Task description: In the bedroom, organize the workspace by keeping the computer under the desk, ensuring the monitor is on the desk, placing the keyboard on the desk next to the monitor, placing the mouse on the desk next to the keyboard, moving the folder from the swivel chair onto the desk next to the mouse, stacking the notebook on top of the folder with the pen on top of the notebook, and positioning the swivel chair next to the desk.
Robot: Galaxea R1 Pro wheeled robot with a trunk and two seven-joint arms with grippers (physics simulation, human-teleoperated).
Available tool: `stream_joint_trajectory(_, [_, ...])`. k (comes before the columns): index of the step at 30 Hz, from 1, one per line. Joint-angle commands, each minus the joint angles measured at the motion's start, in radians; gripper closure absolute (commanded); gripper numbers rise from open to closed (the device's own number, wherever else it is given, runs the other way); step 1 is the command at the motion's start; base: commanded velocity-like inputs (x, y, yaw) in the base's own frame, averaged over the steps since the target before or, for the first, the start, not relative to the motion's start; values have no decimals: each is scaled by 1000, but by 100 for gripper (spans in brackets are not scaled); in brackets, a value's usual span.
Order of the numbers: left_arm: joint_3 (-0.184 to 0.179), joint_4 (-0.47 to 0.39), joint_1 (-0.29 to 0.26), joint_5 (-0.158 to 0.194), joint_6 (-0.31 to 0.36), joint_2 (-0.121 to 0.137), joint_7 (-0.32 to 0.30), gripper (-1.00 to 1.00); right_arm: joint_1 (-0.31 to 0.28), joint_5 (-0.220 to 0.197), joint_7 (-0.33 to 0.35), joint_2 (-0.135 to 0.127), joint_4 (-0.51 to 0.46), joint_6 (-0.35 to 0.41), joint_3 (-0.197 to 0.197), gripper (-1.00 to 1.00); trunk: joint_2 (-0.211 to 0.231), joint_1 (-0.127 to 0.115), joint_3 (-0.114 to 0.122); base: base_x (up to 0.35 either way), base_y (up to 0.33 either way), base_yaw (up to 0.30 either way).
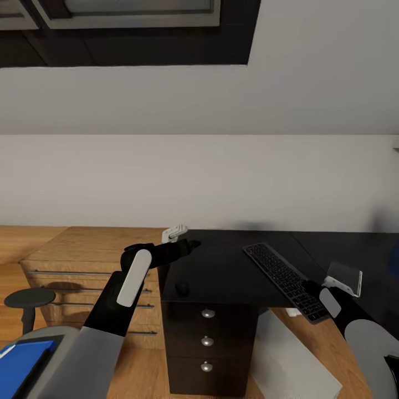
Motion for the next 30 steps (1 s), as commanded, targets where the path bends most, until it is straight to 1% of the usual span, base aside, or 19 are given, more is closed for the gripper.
stream_joint_trajectory(1, [0, -1, -1, 11, 3, 0, 10, -100, 0, -10, -5, 0, -2, 4, 0, -100, -1, 0, -1, -25, 21, 0])
stream_joint_trajectory(20, [-1, 0, -1, 11, 4, 0, 10, -100, 0, -9, -5, 0, -9, 1, 0, -100, -1, 0, -1, -33, 29, 0])
stream_joint_trajectory(23, [-1, 0, -1, 11, 4, 0, 10, -100, 0, -9, -6, 1, -24, 0, 0, -100, -1, 0, -1, -3, 2, 0])
stream_joint_trajectory(30, [-1, 12, -1, 9, 2, 0, 11, -100, 1, -9, -7, 4, -104, -4, -1, -100, -1, 0, -1, 0, 0, 0])
